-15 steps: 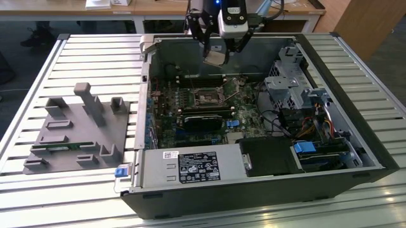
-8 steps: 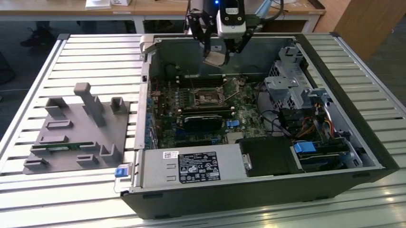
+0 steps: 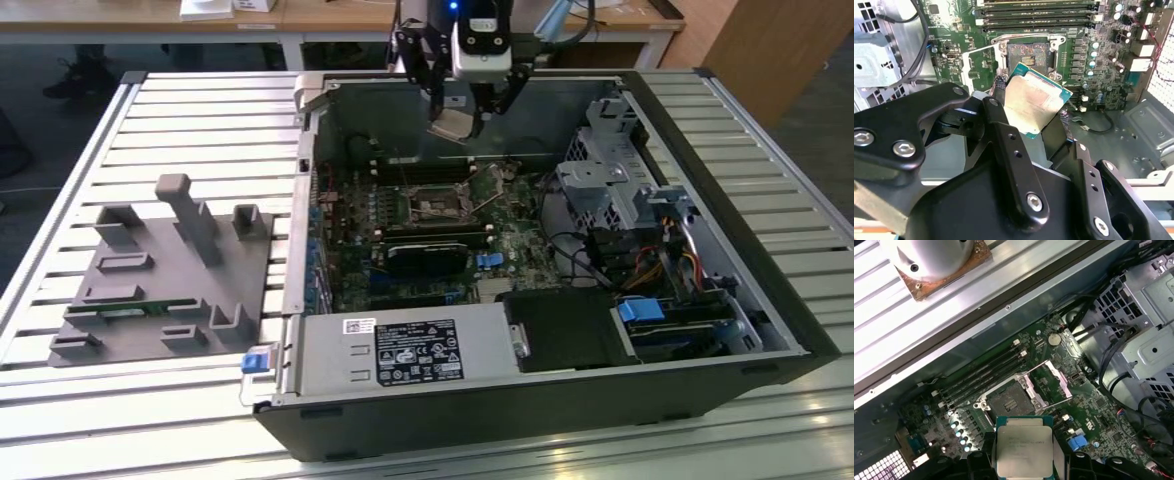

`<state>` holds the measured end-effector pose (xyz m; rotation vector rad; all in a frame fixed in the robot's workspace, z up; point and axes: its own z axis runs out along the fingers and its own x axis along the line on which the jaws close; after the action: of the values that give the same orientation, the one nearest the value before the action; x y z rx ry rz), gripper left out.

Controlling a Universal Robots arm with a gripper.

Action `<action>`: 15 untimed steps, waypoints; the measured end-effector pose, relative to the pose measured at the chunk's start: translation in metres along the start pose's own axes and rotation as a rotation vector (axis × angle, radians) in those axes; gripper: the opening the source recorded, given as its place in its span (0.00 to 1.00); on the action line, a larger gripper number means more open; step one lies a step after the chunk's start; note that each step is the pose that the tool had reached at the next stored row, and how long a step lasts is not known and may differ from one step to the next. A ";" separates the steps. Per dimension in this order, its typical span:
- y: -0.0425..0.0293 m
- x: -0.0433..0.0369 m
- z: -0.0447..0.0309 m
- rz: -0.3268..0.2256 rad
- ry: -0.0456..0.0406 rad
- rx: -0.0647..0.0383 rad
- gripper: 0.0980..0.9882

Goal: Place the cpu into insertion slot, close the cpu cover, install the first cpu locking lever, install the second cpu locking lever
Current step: 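Place the cpu into insertion slot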

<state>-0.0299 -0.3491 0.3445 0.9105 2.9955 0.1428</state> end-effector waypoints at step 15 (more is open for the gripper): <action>-0.0002 0.0000 0.0026 0.089 -0.0079 -0.002 0.49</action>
<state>-0.0299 -0.3490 0.3419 1.0420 2.9481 0.1420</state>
